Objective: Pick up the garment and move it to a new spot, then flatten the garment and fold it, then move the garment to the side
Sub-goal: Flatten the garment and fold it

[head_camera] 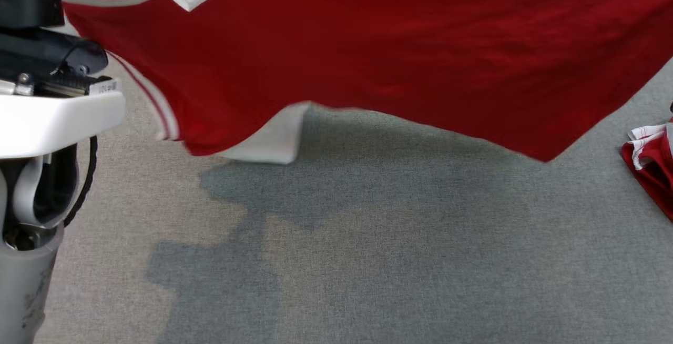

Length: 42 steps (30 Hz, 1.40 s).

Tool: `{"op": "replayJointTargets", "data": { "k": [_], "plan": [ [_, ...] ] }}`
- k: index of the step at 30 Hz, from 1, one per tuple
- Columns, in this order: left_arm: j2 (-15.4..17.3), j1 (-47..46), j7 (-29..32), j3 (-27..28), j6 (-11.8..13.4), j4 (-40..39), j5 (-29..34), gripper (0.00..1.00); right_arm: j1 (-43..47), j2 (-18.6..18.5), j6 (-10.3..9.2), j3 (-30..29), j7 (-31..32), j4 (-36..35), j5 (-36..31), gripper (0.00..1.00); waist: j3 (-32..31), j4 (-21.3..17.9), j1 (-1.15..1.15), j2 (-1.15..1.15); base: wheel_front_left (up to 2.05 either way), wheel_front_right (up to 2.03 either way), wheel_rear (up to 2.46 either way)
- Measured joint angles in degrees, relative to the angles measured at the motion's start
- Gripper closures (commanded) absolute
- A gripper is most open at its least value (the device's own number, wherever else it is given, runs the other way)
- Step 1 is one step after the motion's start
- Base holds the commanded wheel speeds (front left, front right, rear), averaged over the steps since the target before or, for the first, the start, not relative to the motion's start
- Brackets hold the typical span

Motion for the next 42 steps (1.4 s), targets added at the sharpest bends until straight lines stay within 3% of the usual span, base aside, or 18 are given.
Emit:
{"op": "replayJointTargets", "data": {
  "k": [9, 14, 22, 27, 35, 42],
  "plan": [
    [0.6, -3.9, 1.7, -0.8, -0.2, -1.0, 0.6, 1.00, -1.1, 0.9, 0.00, 0.0, 3.2, -0.3, 0.6, 1.00, 0.0, -0.3, 0.00, 0.00, 0.00, 0.00, 0.00],
    [-0.4, -8.6, 2.2, -2.8, -2.7, 5.7, -0.1, 1.00, -5.2, 0.6, 0.00, 2.5, 4.1, 5.7, 1.2, 1.00, 1.1, -0.4, 0.00, 0.00, 0.00, 0.00, 0.00],
    [-4.2, -26.5, -0.5, -6.0, -8.9, 29.4, -0.2, 1.00, -23.2, -0.6, 0.01, 10.3, 1.0, 24.3, 2.5, 1.00, 4.8, -0.7, 0.00, 0.00, 0.00, 0.00, 0.00],
    [-5.7, -38.1, -4.1, -8.0, -12.3, 45.5, 2.2, 1.00, -35.8, 0.9, 0.01, 14.6, -3.3, 38.3, 2.6, 1.00, 6.8, -1.5, 0.00, 0.00, 0.00, 0.00, 0.00],
    [-5.9, -54.8, -8.9, -8.0, -13.1, 64.5, 5.0, 1.00, -53.0, 7.8, 0.01, 16.7, -10.0, 59.3, 2.9, 1.00, 10.3, -3.5, 0.00, 0.00, 0.00, 0.00, 0.00],
    [-8.5, -57.8, -9.0, -9.6, -15.2, 75.6, 4.6, 1.00, -58.3, 11.7, 0.01, 21.5, -10.5, 70.6, 3.0, 1.00, 13.9, -3.1, 0.00, 0.00, 0.00, 0.00, 0.00]
  ]
}}
